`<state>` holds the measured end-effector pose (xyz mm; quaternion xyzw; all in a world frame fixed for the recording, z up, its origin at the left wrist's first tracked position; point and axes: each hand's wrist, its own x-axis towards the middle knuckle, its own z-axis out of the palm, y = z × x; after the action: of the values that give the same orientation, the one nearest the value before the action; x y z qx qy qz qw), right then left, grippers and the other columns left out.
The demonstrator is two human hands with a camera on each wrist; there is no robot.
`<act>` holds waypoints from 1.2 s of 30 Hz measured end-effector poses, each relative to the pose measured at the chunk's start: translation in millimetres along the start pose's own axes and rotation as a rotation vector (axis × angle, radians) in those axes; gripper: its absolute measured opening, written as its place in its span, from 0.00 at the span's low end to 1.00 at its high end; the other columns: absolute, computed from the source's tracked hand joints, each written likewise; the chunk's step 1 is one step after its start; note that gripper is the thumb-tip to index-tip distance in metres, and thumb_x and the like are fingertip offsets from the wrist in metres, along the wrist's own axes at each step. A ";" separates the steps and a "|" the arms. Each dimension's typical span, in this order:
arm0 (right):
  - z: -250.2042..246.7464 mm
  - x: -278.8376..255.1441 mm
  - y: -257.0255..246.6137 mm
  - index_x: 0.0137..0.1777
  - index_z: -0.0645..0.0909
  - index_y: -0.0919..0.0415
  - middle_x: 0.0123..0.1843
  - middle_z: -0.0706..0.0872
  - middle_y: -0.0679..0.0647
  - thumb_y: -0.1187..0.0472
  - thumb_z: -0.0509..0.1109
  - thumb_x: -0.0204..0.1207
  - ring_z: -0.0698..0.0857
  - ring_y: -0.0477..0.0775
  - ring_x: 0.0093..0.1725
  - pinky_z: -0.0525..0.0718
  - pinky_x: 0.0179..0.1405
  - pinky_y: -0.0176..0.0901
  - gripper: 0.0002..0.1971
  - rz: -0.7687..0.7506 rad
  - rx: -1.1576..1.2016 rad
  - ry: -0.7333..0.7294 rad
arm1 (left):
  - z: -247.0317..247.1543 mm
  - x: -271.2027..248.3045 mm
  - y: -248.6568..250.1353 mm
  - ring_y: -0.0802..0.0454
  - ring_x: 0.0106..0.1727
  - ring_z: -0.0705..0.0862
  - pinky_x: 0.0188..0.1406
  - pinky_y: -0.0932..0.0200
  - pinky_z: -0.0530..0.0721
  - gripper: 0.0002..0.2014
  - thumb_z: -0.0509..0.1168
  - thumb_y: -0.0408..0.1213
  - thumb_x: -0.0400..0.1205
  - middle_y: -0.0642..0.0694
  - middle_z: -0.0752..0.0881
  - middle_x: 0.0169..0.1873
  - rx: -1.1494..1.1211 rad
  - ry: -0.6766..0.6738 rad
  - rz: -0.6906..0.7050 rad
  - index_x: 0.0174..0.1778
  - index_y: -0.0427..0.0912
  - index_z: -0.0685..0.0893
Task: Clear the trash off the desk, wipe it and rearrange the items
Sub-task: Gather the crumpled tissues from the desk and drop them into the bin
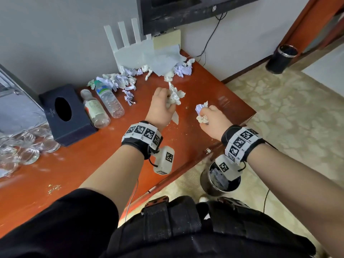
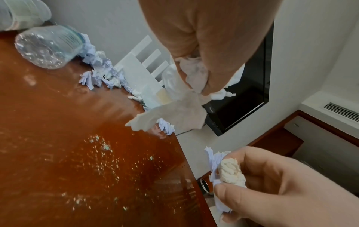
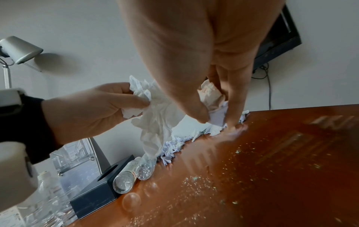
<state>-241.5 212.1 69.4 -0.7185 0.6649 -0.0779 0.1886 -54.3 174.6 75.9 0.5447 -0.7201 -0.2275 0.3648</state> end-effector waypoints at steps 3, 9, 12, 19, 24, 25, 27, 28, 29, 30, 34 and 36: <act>-0.9 -15.6 17.3 0.60 0.77 0.61 0.56 0.73 0.58 0.65 0.63 0.77 0.79 0.61 0.47 0.77 0.54 0.46 0.12 0.042 0.015 0.006 | 16.6 -5.4 12.4 0.53 0.49 0.70 0.45 0.71 0.63 0.09 0.63 0.26 0.78 0.46 0.70 0.49 -0.021 -0.034 0.021 0.53 0.29 0.78; -6.6 -42.0 62.3 0.62 0.76 0.62 0.60 0.74 0.60 0.65 0.64 0.77 0.80 0.62 0.51 0.77 0.54 0.48 0.13 0.120 0.021 -0.003 | 63.4 -11.1 44.5 0.51 0.49 0.71 0.44 0.70 0.64 0.06 0.63 0.26 0.78 0.44 0.71 0.48 -0.044 -0.123 0.044 0.49 0.30 0.78; -13.7 -53.6 90.2 0.61 0.76 0.64 0.59 0.75 0.61 0.66 0.64 0.77 0.80 0.63 0.51 0.75 0.52 0.47 0.13 0.139 0.019 -0.017 | 90.8 -14.8 66.4 0.51 0.49 0.71 0.43 0.70 0.63 0.05 0.63 0.26 0.78 0.43 0.72 0.49 -0.052 -0.145 0.035 0.49 0.29 0.77; -29.5 -81.3 163.6 0.62 0.77 0.64 0.59 0.76 0.62 0.66 0.66 0.77 0.80 0.63 0.53 0.76 0.53 0.46 0.14 0.149 0.045 -0.048 | 165.4 -30.9 112.8 0.51 0.49 0.70 0.42 0.71 0.62 0.07 0.63 0.24 0.78 0.44 0.71 0.49 -0.080 -0.221 0.007 0.51 0.29 0.77; -19.0 -104.7 216.1 0.58 0.78 0.65 0.54 0.79 0.61 0.65 0.67 0.77 0.81 0.63 0.49 0.80 0.52 0.53 0.11 0.171 0.125 -0.111 | 216.9 -49.8 123.7 0.54 0.51 0.70 0.44 0.74 0.62 0.09 0.63 0.26 0.79 0.44 0.73 0.51 -0.092 -0.255 -0.050 0.54 0.30 0.77; -14.4 -108.5 226.3 0.57 0.78 0.65 0.53 0.80 0.61 0.64 0.67 0.77 0.81 0.64 0.49 0.80 0.52 0.54 0.10 0.179 0.142 -0.122 | 227.5 -54.2 124.1 0.54 0.50 0.70 0.44 0.75 0.63 0.08 0.64 0.27 0.79 0.44 0.73 0.51 -0.095 -0.262 -0.056 0.53 0.30 0.78; -2.6 -116.4 246.2 0.58 0.79 0.65 0.52 0.81 0.60 0.63 0.68 0.77 0.81 0.62 0.50 0.79 0.50 0.49 0.11 0.215 0.181 -0.128 | 249.2 -65.6 122.8 0.54 0.50 0.71 0.45 0.76 0.65 0.08 0.64 0.27 0.79 0.45 0.72 0.50 -0.092 -0.281 -0.087 0.53 0.30 0.78; 3.1 -120.1 255.2 0.59 0.79 0.64 0.52 0.81 0.59 0.62 0.68 0.77 0.81 0.61 0.51 0.75 0.48 0.46 0.12 0.242 0.194 -0.126 | 260.1 -71.6 121.4 0.54 0.51 0.71 0.45 0.75 0.64 0.08 0.64 0.28 0.79 0.47 0.71 0.50 -0.082 -0.295 -0.117 0.53 0.30 0.78; 9.1 -123.5 263.5 0.60 0.79 0.64 0.53 0.81 0.59 0.62 0.69 0.77 0.80 0.60 0.52 0.72 0.46 0.44 0.13 0.265 0.201 -0.123 | 270.6 -78.2 119.2 0.53 0.51 0.71 0.45 0.73 0.64 0.08 0.63 0.27 0.79 0.47 0.71 0.50 -0.068 -0.312 -0.149 0.53 0.31 0.78; 15.6 -125.8 271.5 0.60 0.80 0.65 0.55 0.82 0.59 0.63 0.69 0.77 0.80 0.61 0.53 0.70 0.46 0.43 0.13 0.278 0.207 -0.121 | 280.7 -84.5 116.7 0.53 0.51 0.71 0.45 0.72 0.64 0.08 0.63 0.27 0.79 0.47 0.71 0.50 -0.057 -0.330 -0.172 0.53 0.31 0.78; 48.5 -131.2 301.2 0.57 0.80 0.68 0.54 0.82 0.65 0.66 0.68 0.75 0.81 0.64 0.51 0.77 0.51 0.50 0.11 0.330 0.269 -0.166 | 313.5 -108.6 102.5 0.53 0.51 0.72 0.46 0.74 0.64 0.11 0.63 0.27 0.80 0.43 0.74 0.56 -0.046 -0.401 -0.192 0.57 0.30 0.77; 68.5 -135.3 312.8 0.58 0.79 0.67 0.56 0.81 0.65 0.64 0.68 0.76 0.80 0.65 0.53 0.77 0.53 0.49 0.12 0.365 0.279 -0.195 | 328.0 -119.3 91.3 0.50 0.54 0.74 0.47 0.72 0.65 0.13 0.62 0.27 0.80 0.39 0.75 0.59 -0.008 -0.432 -0.208 0.60 0.29 0.77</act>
<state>-520.3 342.8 -91.8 -0.5578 0.7450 -0.0638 0.3603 -347.6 292.8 -97.7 0.5529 -0.7206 -0.3781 0.1790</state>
